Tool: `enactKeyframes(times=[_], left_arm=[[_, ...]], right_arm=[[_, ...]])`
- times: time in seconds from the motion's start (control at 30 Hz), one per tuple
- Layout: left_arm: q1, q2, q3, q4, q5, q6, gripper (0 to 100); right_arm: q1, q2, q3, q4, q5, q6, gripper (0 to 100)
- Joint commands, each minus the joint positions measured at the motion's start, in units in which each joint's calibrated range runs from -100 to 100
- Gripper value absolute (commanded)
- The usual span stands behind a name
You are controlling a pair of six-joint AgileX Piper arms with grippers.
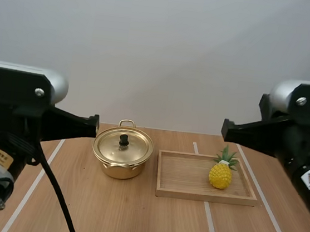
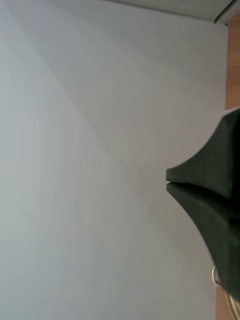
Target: Open the pot, put the grape inside, and close it
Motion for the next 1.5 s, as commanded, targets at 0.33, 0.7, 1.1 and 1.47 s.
enactKeyframes(times=[0.33, 0.7, 1.1, 1.47], left_arm=[[0.88, -1.0, 23.6, 3.3, -16.1, -1.2, 0], [0.88, -1.0, 32.2, 3.6, -10.9, -9.2, 0], [0.88, -1.0, 32.2, 4.0, -6.4, -9.5, 0], [0.88, -1.0, 32.2, 4.0, -8.3, -9.5, 0]], right_arm=[[-1.7, -0.4, 21.0, -1.4, -9.9, 0.2, 0], [-2.2, -0.4, 31.2, 1.4, -13.0, 0.2, 0], [-2.8, -0.4, 31.2, 4.8, -4.4, 0.2, 0], [-2.7, -0.4, 31.2, 5.2, -4.2, 0.2, 0]])
